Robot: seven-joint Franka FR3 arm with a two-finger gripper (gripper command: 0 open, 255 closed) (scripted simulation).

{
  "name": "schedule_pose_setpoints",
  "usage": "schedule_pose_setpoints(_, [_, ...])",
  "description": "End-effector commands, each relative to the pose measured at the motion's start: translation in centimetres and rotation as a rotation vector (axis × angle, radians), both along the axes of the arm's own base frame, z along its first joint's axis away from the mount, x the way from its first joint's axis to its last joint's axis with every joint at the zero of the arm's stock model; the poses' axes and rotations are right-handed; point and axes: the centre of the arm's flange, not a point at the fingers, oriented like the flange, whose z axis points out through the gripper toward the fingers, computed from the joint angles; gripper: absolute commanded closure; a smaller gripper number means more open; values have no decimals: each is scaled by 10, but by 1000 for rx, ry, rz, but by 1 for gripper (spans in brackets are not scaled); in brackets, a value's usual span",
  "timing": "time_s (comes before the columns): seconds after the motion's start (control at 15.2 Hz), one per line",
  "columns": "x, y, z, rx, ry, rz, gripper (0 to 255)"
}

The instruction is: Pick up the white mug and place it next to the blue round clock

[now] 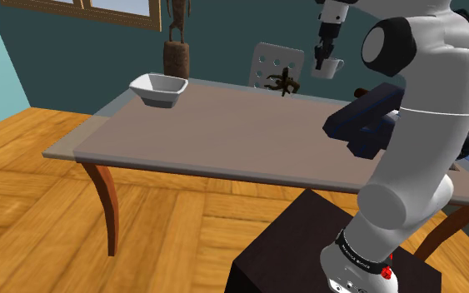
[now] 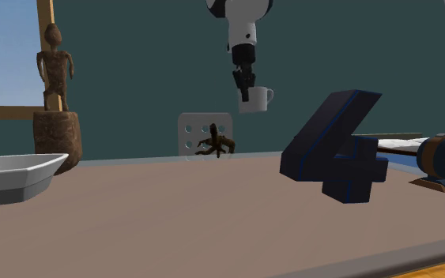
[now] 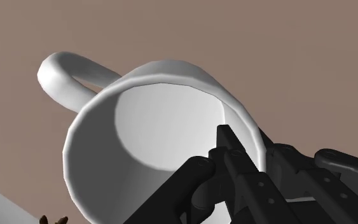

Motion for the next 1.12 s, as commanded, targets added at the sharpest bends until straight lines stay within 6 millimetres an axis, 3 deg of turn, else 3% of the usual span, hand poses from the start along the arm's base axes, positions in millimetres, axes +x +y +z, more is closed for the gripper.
schedule_pose_setpoints(0.0, [-25, -13, -1, 0, 0, 1, 255])
schedule_pose_setpoints(1.06, [-217, -99, -1, 0, 0, 1, 255])
